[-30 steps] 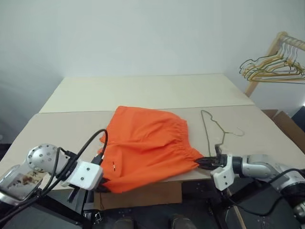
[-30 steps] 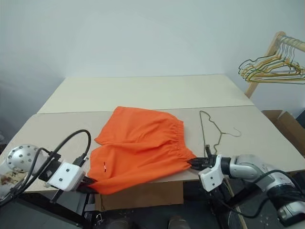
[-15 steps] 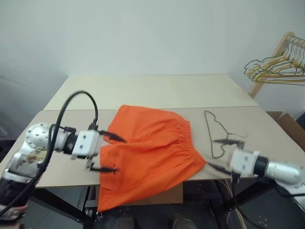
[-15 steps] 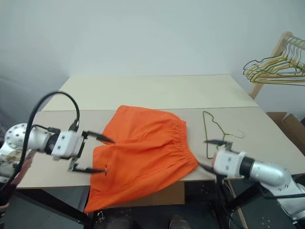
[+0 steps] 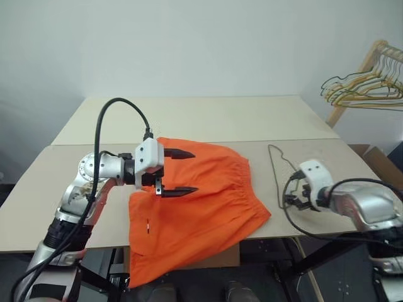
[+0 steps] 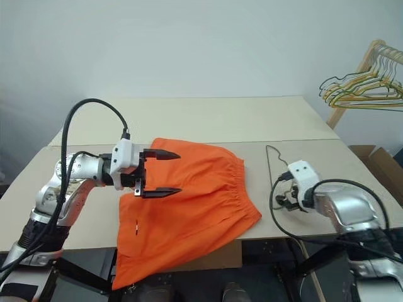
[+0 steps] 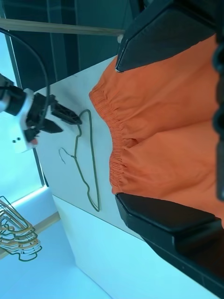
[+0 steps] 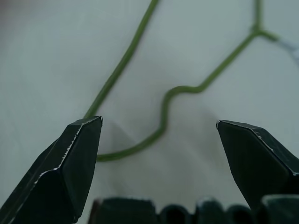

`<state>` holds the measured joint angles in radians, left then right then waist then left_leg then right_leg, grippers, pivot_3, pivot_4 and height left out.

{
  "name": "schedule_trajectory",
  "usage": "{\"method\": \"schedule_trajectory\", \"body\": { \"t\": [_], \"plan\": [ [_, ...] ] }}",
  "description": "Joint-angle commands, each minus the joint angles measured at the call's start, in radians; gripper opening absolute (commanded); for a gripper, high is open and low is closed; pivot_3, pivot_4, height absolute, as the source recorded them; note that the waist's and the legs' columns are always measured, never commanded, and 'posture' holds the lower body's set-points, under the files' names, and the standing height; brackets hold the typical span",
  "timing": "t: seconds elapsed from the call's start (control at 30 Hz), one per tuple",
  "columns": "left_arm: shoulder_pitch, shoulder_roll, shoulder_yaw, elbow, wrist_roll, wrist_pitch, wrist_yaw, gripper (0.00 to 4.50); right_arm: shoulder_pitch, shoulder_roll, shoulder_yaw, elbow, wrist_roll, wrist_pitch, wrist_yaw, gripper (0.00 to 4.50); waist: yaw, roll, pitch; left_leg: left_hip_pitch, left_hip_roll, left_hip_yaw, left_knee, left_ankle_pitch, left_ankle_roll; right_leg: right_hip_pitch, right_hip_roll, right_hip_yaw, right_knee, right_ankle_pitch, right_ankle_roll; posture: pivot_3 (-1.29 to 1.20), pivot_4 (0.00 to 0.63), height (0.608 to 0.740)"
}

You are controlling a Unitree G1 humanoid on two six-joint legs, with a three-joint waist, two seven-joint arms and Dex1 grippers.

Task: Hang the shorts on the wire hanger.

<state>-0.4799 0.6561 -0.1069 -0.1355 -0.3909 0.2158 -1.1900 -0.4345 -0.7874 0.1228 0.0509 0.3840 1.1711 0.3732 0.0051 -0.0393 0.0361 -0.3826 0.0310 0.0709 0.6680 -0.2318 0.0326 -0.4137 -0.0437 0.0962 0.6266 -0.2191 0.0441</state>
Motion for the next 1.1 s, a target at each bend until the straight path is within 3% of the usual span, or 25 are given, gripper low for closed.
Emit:
{"method": "schedule_trajectory", "body": {
  "t": [0.03,0.1,0.47,0.5,0.63,0.8,0.93,1.1],
  "plan": [
    [-0.031,-0.006,0.009,0.004,0.004,-0.021,0.000,4.50,-0.070,0.013,0.029,0.101,-0.062,-0.006,0.019,4.33,-0.002,0.000,0.000,-0.002,0.000,0.000,0.000,0.000,0.000,-0.003,0.000,0.000,0.001,0.002,0.002,0.08,0.000,0.740],
    [-0.029,-0.007,0.010,0.001,0.006,-0.022,0.000,4.50,-0.102,0.037,0.009,0.160,-0.070,0.020,0.007,3.99,-0.002,-0.001,-0.001,-0.006,0.000,0.000,0.001,0.000,0.000,-0.006,0.000,0.000,0.001,0.005,0.002,0.09,0.000,0.740],
    [-0.024,-0.010,0.010,0.013,0.020,-0.065,-0.006,4.50,-0.088,0.045,-0.121,0.141,-0.078,0.127,0.000,0.19,0.005,-0.002,-0.002,-0.007,0.000,-0.001,0.004,0.000,0.000,-0.006,0.000,0.000,0.001,0.005,0.003,0.09,0.000,0.740],
    [-0.029,-0.012,0.008,0.021,0.023,-0.071,-0.008,4.50,-0.086,0.040,-0.126,0.122,-0.082,0.125,0.000,0.03,0.005,-0.002,-0.002,-0.007,0.000,-0.001,0.004,0.000,0.000,-0.006,0.000,0.000,0.001,0.005,0.004,0.08,0.000,0.740],
    [-0.073,-0.038,0.011,0.069,0.035,-0.081,0.008,4.50,-0.031,-0.033,-0.084,-0.049,-0.192,-0.073,-0.031,0.03,0.007,-0.001,-0.002,-0.009,0.000,-0.001,0.004,0.000,0.000,-0.008,0.001,0.000,0.002,0.005,0.004,0.07,0.000,0.740],
    [-0.153,-0.082,0.019,0.141,0.037,-0.063,0.044,4.50,0.113,-0.209,-0.004,-0.200,-0.468,-0.702,-0.050,0.03,0.001,0.002,-0.001,-0.014,-0.001,-0.001,0.008,0.000,0.000,-0.011,0.000,0.000,0.001,0.005,0.006,0.05,0.000,0.740],
    [-0.255,-0.108,0.027,0.241,0.038,-0.063,0.048,4.50,0.195,-0.411,0.107,-0.133,-0.805,-1.238,-0.152,0.03,-0.013,0.002,-0.001,-0.014,-0.001,0.000,0.008,0.000,0.000,-0.011,0.000,-0.001,0.001,0.003,0.003,0.04,0.000,0.740],
    [-0.363,-0.129,0.027,0.358,0.045,-0.061,0.043,4.50,0.172,-0.422,0.120,-0.024,-0.984,-1.491,-0.271,0.03,-0.031,0.002,-0.001,-0.012,-0.001,0.001,0.010,0.000,0.000,-0.010,0.000,0.001,0.001,0.002,0.001,0.03,0.000,0.740]
  ]
}}
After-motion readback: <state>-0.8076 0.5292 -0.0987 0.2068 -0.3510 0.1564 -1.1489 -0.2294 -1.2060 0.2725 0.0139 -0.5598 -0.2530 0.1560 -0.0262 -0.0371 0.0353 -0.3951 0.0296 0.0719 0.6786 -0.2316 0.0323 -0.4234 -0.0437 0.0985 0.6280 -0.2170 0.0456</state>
